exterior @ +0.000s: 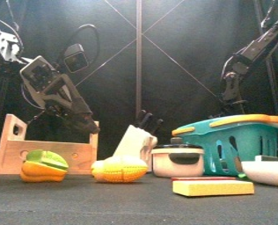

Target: Grab yellow nut

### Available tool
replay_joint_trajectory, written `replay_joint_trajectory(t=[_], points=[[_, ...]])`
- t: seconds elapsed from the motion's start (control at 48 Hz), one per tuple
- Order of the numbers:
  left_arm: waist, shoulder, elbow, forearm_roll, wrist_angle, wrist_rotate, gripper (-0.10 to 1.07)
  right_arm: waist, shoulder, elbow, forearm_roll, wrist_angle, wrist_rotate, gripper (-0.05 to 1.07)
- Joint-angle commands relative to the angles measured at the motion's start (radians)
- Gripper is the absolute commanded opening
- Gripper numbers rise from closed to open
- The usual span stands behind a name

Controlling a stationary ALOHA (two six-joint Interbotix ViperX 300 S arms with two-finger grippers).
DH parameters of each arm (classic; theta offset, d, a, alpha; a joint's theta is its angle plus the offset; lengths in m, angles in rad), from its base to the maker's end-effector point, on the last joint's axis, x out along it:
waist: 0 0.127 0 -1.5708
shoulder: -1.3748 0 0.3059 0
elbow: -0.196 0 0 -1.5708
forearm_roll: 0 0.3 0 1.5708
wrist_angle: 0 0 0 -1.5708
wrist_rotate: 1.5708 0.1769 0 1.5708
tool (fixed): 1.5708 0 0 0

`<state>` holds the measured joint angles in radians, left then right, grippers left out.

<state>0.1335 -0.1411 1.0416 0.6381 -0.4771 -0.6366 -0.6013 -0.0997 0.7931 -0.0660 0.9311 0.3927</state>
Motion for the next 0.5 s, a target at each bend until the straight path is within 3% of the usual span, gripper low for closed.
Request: replay_joint_trajectory(t=[0.0, 0.479], points=[[0.003, -0.002, -0.006, -0.002, -0.006, 0.002, 0.96, -0.005, -0.008, 0.0, -0.003, -0.003, -0.002, 0.97], [0.005, -0.002, -0.002, -0.002, -0.006, 0.002, 0.96, -0.014, 0.003, 0.041, -0.049, -0.081, 0.015, 0.91]])
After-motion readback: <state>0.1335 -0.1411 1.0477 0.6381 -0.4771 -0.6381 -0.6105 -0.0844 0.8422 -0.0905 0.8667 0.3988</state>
